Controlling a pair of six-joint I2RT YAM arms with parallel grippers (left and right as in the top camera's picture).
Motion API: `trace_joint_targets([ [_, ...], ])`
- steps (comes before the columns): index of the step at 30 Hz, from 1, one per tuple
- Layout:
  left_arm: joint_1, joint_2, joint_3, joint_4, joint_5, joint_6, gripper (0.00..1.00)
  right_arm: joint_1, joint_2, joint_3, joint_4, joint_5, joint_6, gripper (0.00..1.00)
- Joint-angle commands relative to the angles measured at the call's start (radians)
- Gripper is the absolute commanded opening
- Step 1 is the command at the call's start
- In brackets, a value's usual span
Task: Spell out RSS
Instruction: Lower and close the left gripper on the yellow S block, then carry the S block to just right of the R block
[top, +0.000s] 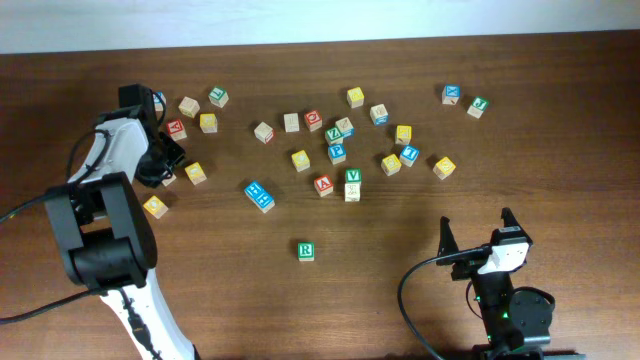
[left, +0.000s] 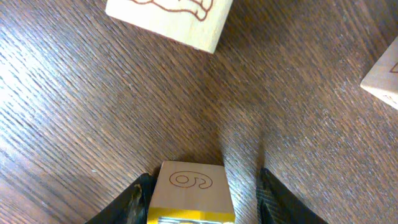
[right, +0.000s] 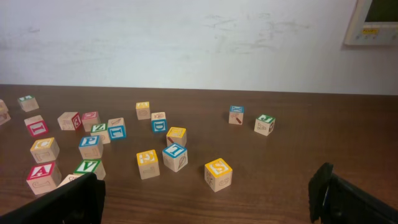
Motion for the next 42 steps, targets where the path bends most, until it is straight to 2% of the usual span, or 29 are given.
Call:
trace_joint_targets([
  [1,0.0,0.013,0.015,0.005,-0.028,-0.003,0.44,0.005,-0.006,-0.005,-0.006,0.001,-0.006,0.98],
  [8,0.0,0.013,0.016,-0.001,-0.024,-0.003,0.36,0.005,-0.006,-0.005,-0.006,0.001,-0.006,0.98],
  [13,0.0,0.008,0.03,-0.023,-0.002,0.016,0.35,0.005,-0.006,-0.005,-0.006,0.001,-0.006,0.98],
  [16,0.0,-0.014,0.05,-0.039,0.041,0.043,0.27,0.005,-0.006,-0.005,-0.006,0.001,-0.006,0.98],
  [19,0.0,-0.054,0.052,-0.041,0.041,0.043,0.27,0.005,-0.006,-0.005,-0.006,0.001,-0.006,0.98],
  [21,0.0,-0.09,0.052,-0.052,0.045,0.043,0.2,0.005,-0.006,-0.005,-0.006,0.001,-0.006,0.98],
  [26,-0.001,-0.16,0.052,-0.089,0.05,0.043,0.21,0.005,-0.006,-0.005,-0.006,0.001,-0.006,0.98],
  [34,-0.01,-0.448,0.052,-0.236,0.288,0.05,0.22,0.005,-0.006,-0.005,-0.006,0.001,-0.006,0.98],
  [38,-0.097,-0.568,0.052,-0.342,0.333,0.05,0.22,0.005,-0.006,-0.005,-0.006,0.001,-0.006,0.98],
  [42,-0.277,-0.586,0.051,-0.418,0.333,0.05,0.22,0.005,-0.006,-0.005,-0.006,0.001,-0.006,0.98],
])
